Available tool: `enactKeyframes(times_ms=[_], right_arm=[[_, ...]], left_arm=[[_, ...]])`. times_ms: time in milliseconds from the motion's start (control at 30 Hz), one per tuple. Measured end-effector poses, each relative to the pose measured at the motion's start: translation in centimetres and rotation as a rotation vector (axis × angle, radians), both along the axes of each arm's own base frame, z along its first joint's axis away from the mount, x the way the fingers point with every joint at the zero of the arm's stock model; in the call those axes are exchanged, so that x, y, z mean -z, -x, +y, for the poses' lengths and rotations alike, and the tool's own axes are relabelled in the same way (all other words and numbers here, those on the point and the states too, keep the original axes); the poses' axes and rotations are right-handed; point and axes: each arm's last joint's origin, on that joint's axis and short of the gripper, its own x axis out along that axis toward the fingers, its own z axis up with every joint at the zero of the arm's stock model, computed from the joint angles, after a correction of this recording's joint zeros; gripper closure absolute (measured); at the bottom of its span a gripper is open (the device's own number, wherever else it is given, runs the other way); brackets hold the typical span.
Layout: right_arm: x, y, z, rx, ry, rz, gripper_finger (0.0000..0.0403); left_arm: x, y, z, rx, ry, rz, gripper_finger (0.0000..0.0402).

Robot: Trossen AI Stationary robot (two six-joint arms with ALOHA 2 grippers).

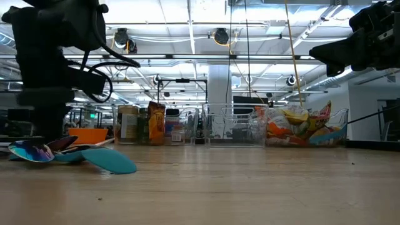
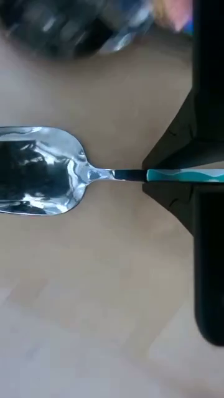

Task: Pick & Place Food Item
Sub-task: Put the right blue pattern spoon into the center transparent bin

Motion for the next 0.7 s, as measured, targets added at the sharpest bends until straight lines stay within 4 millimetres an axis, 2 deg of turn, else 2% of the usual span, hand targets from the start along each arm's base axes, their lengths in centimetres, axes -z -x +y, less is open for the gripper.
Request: enactKeyframes(times_ms=[67,267,433,600,700], right_arm=[[0.0,0.0,0.0,0.0,0.0,0.0,0.036],[0.0,0.0,0.0,0.0,0.0,0.0,0.036],[0.0,0.0,0.0,0.0,0.0,-0.001,0.036],[0.0,0.0,0.0,0.0,0.0,-0.001,0.036],[0.0,0.0,0.0,0.0,0.0,-0.001,0.036]], left_arm=[[-0.4,-0.1,0.2,-0.005,-0.037,-0.019,0.0387],[-4.1,-1.2,0.1,0.047,-0.106,-0.168,0.0384],[-7.8,-3.4,-0.1,0.119,-0.276,-0.362,0.0386],[-10.2,-5.9,0.2,0.2,-0.469,-0.577,0.0385],[-11.2,-7.2,0.8,0.191,-0.562,-0.68,0.0382]])
